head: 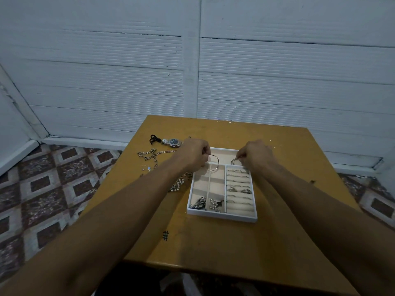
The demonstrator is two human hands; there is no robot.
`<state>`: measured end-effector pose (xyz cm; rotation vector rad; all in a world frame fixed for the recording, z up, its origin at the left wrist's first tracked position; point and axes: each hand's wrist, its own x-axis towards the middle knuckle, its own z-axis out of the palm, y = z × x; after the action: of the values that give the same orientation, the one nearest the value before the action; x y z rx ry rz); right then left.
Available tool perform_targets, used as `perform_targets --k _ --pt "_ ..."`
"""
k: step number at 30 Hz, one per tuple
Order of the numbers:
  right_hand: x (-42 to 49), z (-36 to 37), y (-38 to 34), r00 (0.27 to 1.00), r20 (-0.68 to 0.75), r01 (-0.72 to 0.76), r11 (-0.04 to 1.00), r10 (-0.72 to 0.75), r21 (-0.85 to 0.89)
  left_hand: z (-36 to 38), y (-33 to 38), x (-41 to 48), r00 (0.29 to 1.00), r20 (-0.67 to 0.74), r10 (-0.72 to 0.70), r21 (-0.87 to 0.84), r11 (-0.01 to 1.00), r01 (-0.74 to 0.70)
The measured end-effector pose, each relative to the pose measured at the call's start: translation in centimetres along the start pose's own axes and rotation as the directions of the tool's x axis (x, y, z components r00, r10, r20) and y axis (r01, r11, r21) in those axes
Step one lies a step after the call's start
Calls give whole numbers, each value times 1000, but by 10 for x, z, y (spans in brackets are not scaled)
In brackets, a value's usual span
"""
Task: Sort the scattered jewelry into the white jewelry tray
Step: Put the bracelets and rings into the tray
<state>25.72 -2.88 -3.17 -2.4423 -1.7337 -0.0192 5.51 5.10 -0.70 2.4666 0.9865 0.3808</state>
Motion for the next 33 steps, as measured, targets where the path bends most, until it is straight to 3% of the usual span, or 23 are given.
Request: perform_targets --k 11,19,33 --pt "-3 1 -1 1000 21 21 996 -19 -90 0 7 10 999 -23 -23 28 999 24" --pt "-7 -8 13 989 -94 -78 938 116 336 8 22 24 999 -42 -2 -19 1000 1" --pt "-55 -26 55 984 -129 -51 895 120 444 60 50 56 989 -92 -116 -20 993 115"
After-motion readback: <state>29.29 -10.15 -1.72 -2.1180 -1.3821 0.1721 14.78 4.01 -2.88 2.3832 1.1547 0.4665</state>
